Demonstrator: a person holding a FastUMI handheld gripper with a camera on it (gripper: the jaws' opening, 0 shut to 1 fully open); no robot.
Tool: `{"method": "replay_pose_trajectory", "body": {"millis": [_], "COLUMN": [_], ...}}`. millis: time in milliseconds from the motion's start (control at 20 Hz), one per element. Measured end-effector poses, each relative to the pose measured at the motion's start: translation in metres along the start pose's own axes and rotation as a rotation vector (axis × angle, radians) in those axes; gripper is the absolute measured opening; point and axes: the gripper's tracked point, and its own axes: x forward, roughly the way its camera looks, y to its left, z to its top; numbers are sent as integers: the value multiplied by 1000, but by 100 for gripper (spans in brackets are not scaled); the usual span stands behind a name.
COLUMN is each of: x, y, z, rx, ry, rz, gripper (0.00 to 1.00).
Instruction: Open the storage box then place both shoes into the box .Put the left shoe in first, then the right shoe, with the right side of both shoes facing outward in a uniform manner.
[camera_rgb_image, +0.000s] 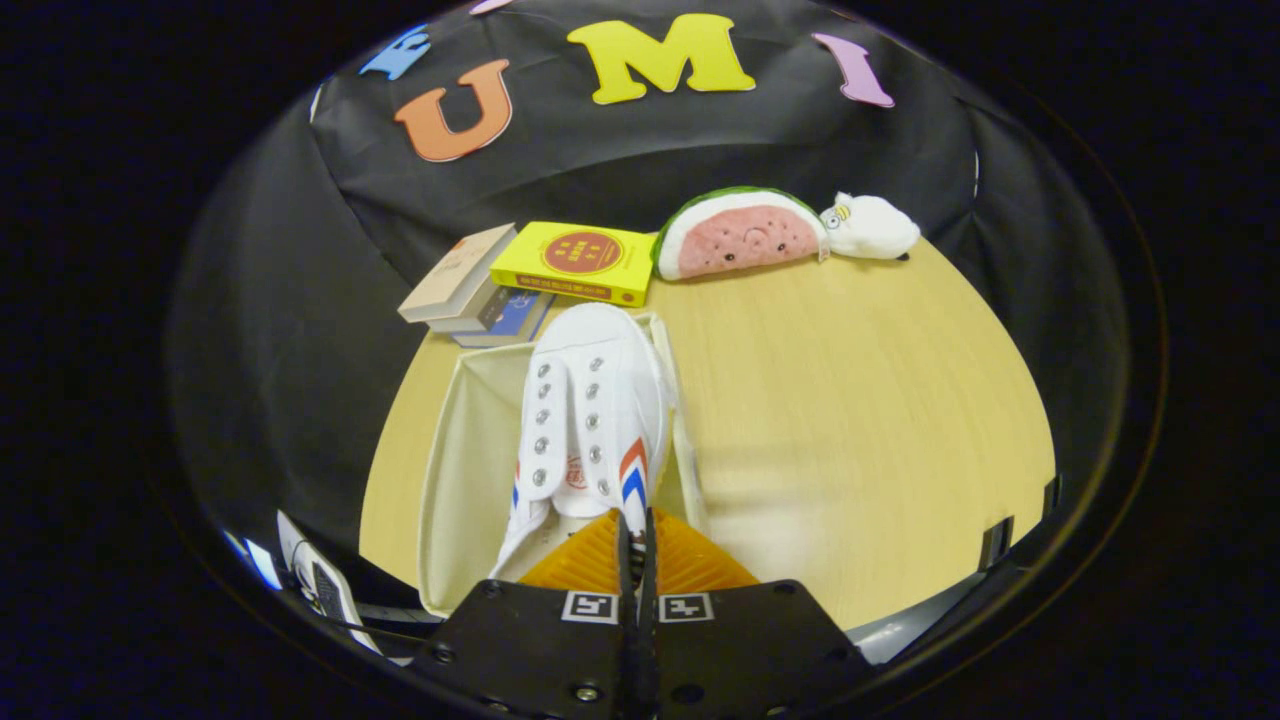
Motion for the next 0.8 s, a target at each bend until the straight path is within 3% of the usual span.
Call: {"method": "replay_pose_trajectory", "body": {"millis": [200, 250, 400, 650, 800], "x": [4, 5, 3, -13, -29], "y": [2, 2, 10, 7, -9], "z": [-2, -5, -9, 8, 19], "rx": [15, 19, 16, -3, -17], "ry": [3, 13, 20, -43, -101], "rz": [9, 11, 48, 57, 46], "gripper": [0, 12, 31, 79, 83]}}
